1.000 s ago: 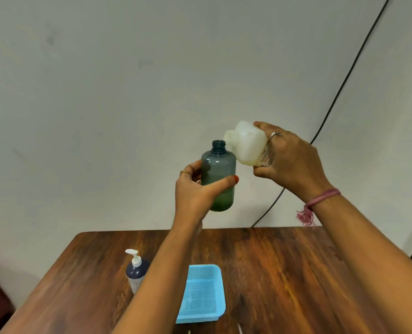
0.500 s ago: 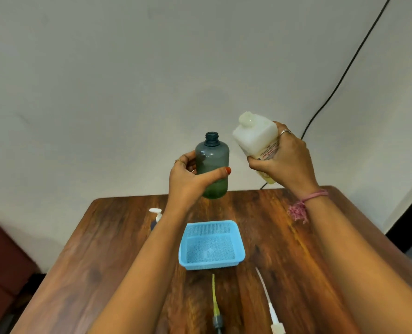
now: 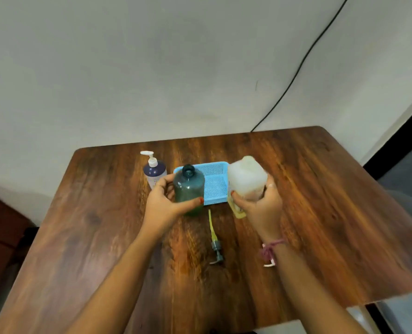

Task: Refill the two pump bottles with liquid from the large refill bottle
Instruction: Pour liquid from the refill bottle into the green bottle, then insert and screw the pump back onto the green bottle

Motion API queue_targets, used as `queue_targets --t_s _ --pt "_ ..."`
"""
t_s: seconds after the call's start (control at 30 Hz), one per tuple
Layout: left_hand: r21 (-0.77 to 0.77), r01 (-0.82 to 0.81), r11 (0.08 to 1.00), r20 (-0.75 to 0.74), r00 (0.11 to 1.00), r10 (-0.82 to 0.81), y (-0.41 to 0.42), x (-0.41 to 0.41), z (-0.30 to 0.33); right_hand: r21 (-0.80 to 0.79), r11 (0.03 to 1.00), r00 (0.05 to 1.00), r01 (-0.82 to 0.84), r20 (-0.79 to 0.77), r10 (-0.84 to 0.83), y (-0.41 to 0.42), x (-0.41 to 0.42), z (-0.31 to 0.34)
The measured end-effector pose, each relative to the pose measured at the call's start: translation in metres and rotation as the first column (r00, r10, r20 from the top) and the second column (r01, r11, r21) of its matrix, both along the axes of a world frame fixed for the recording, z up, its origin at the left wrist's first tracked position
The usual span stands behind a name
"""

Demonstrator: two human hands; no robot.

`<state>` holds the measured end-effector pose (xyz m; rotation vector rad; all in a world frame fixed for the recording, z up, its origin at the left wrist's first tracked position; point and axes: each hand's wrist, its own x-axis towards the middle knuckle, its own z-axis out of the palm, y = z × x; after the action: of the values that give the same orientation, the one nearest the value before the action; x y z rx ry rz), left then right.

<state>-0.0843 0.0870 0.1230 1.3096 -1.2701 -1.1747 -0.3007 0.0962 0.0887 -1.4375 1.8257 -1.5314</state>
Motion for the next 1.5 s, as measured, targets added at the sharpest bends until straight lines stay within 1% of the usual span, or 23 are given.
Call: queue_targets --t_s 0.07,0.17,0.37,0.47,0.7,0.83,0.9,0.93,0.97,1.0,1.03,1.07,1.1,1.13,1.17,1.2,1.27,1.3,1.33,1.37,1.43,1.47,1.5 --pt "0.050 -0.005 0.999 -0.026 1.000 0.006 0.011 0.003 -0.017 0.038 0.999 0.998 0.021 0.053 -0.023 0.015 0.003 -0.028" --pt "0.095 -0.013 0.995 -0.018 1.000 0.015 0.023 0.004 -0.038 0.068 0.996 0.992 0.056 0.107 -0.063 0.032 0.008 -0.061" --pt "0.105 -0.017 0.994 0.040 0.999 0.013 0.033 0.007 -0.062 0.121 0.988 0.980 0.101 0.161 -0.120 0.047 0.009 -0.101" --pt "0.114 -0.021 0.993 0.050 0.999 0.015 0.033 0.009 -0.069 0.133 0.985 0.970 0.112 0.201 -0.137 0.048 0.007 -0.109" --pt "0.123 -0.033 0.992 0.078 0.997 0.024 0.034 0.012 -0.075 0.130 0.988 0.962 0.081 0.249 -0.112 0.051 0.006 -0.117" --pt "0.127 -0.049 0.991 0.065 0.997 0.041 0.035 0.012 -0.076 0.180 0.983 0.961 0.025 0.268 -0.074 0.050 0.003 -0.115" --pt "0.130 -0.051 0.990 0.062 0.997 0.043 0.034 0.012 -0.076 0.250 0.968 0.964 0.008 0.254 -0.073 0.064 -0.003 -0.117" --pt "0.133 -0.050 0.990 0.061 0.997 0.043 0.034 0.011 -0.076 0.315 0.949 0.963 -0.017 0.259 -0.069 0.078 -0.007 -0.122" --pt "0.133 -0.050 0.990 0.056 0.997 0.043 0.034 0.012 -0.076 0.426 0.904 0.935 -0.043 0.336 -0.113 0.094 -0.006 -0.121" --pt "0.132 -0.049 0.990 0.050 0.998 0.042 0.034 0.012 -0.075 0.543 0.838 0.894 -0.055 0.401 -0.201 0.109 -0.002 -0.117" --pt "0.131 -0.049 0.990 0.046 0.998 0.043 0.033 0.012 -0.074 0.559 0.829 0.923 -0.027 0.332 -0.194 0.119 0.001 -0.116" --pt "0.129 -0.051 0.990 0.046 0.998 0.045 0.033 0.013 -0.073 0.478 0.878 0.995 0.014 0.077 -0.057 0.122 0.000 -0.125" --pt "0.126 -0.054 0.991 0.048 0.998 0.049 0.033 0.013 -0.073 0.341 0.938 0.988 0.056 -0.152 -0.004 0.120 0.003 -0.127" --pt "0.123 -0.058 0.991 0.048 0.997 0.053 0.032 0.014 -0.072 0.198 0.980 0.936 0.010 -0.347 0.061 0.118 0.007 -0.126" --pt "0.121 -0.064 0.991 0.047 0.997 0.059 0.032 0.015 -0.072 0.140 0.981 0.870 -0.133 -0.459 0.183 0.111 0.010 -0.127" --pt "0.122 -0.070 0.990 0.048 0.997 0.065 0.031 0.016 -0.072 0.172 0.946 0.779 -0.276 -0.536 0.324 0.105 0.012 -0.126" --pt "0.124 -0.082 0.989 0.048 0.996 0.077 0.028 0.019 -0.071 0.313 0.856 0.588 -0.412 -0.625 0.512 0.094 0.016 -0.133" --pt "0.125 -0.086 0.988 0.048 0.996 0.081 0.028 0.019 -0.071 0.384 0.818 0.507 -0.427 -0.648 0.569 0.088 0.020 -0.135" --pt "0.124 -0.090 0.988 0.049 0.995 0.084 0.027 0.020 -0.070 0.456 0.788 0.453 -0.413 -0.648 0.612 0.080 0.026 -0.136" --pt "0.123 -0.094 0.988 0.049 0.995 0.089 0.026 0.021 -0.070 0.510 0.768 0.412 -0.386 -0.650 0.639 0.071 0.032 -0.135" --pt "0.116 -0.105 0.988 0.056 0.994 0.099 0.026 0.022 -0.068 0.664 0.675 0.341 -0.321 -0.584 0.737 0.055 0.039 -0.129" --pt "0.110 -0.111 0.988 0.061 0.993 0.104 0.026 0.022 -0.066 0.714 0.639 0.306 -0.286 -0.564 0.767 0.051 0.041 -0.126" --pt "0.103 -0.116 0.988 0.063 0.992 0.110 0.026 0.023 -0.064 0.734 0.625 0.276 -0.263 -0.564 0.778 0.046 0.042 -0.125"
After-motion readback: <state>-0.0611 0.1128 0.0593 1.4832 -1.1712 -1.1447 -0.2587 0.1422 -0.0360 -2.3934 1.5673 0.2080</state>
